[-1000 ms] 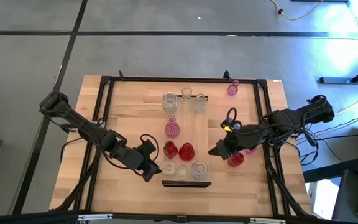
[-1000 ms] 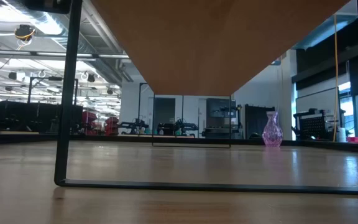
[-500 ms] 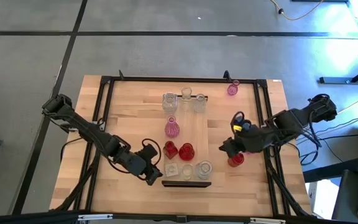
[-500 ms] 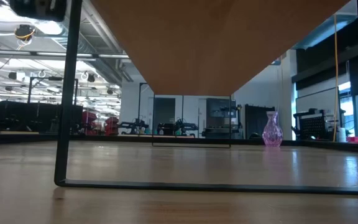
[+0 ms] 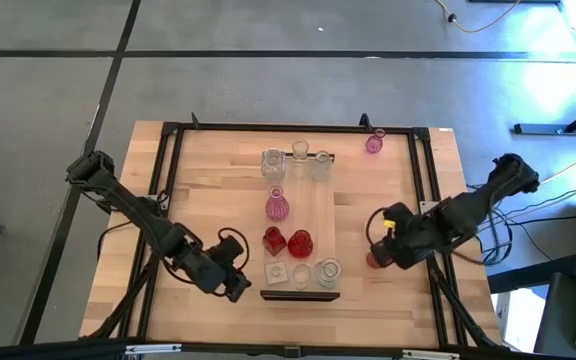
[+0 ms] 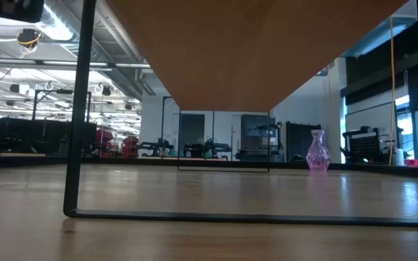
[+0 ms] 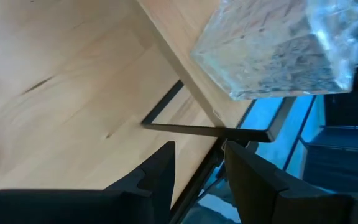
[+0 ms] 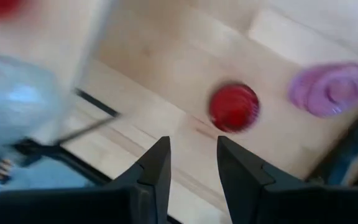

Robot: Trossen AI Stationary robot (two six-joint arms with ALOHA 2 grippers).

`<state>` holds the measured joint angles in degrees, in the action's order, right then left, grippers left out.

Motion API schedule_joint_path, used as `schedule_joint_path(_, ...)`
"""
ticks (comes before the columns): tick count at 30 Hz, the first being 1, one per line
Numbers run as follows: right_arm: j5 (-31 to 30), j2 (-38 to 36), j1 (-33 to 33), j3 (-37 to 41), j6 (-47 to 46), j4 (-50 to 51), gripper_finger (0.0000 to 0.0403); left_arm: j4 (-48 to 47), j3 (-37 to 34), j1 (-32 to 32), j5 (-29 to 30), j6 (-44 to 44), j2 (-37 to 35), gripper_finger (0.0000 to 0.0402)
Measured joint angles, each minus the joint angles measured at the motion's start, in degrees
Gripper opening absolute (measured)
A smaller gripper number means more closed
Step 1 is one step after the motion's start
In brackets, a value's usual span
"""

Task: Sort vases onto shelf
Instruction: Put the red vase on the shelf aligned with the other red vases

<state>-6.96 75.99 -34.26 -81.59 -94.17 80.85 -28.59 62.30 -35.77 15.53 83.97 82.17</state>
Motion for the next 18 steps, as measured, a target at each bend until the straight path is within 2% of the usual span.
schedule_joint_path(6, 4.9, -0.9, 0.0, 6.5, -0.1, -2.5, 0.0113, 0.2, 0.0, 0.0, 0.0, 0.1, 0.0, 0.0132)
schedule_joint_path(18, 6.5, -0.9, 0.2, 14.3, -3.5, -3.3, 0.0113, 0.3, 0.0, 0.0, 0.0, 0.1, 0.0, 0.0132)
